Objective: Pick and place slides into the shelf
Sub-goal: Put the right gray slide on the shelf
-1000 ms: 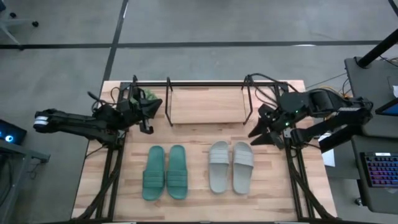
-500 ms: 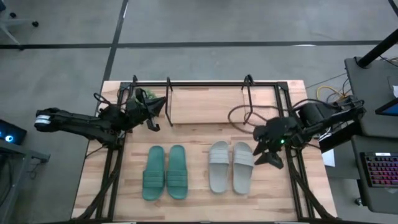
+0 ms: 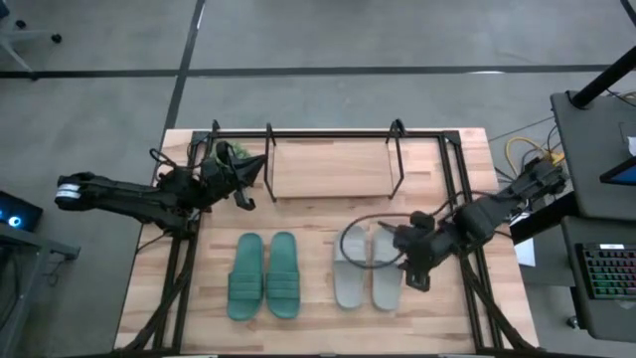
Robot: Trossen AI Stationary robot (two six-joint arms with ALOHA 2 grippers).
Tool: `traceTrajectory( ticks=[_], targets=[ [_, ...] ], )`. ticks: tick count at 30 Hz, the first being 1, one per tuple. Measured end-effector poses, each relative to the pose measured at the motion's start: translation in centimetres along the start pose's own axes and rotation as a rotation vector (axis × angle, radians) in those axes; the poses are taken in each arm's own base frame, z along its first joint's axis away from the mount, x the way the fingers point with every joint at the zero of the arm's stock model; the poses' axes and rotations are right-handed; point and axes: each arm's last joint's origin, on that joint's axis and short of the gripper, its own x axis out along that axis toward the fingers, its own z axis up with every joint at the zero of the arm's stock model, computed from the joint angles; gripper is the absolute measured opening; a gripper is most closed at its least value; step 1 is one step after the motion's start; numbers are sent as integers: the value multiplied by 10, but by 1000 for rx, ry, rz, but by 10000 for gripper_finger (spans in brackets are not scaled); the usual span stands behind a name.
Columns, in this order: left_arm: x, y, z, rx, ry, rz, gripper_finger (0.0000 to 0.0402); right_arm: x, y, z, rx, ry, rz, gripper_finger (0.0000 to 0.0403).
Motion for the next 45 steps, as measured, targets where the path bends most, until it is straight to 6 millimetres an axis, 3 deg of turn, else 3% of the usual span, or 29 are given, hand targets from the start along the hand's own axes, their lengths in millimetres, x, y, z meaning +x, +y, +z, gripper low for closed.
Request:
traceTrajectory(
  ticks=[11, 22, 28, 45],
  targets=[
    [-1, 0, 0, 0, -2, -2, 0, 75, 30, -5, -98, 101, -275, 209],
    [-2, 0, -5, 6, 14, -8, 0, 134, 37, -11, -166, 211, -470, 209],
    [-3, 1, -5, 7, 15, -8, 0, 147, 37, -11, -197, 171, -557, 209],
    [-2, 0, -6, 16, 18, -9, 0, 159, 26, -23, -213, 212, -597, 210]
  ],
)
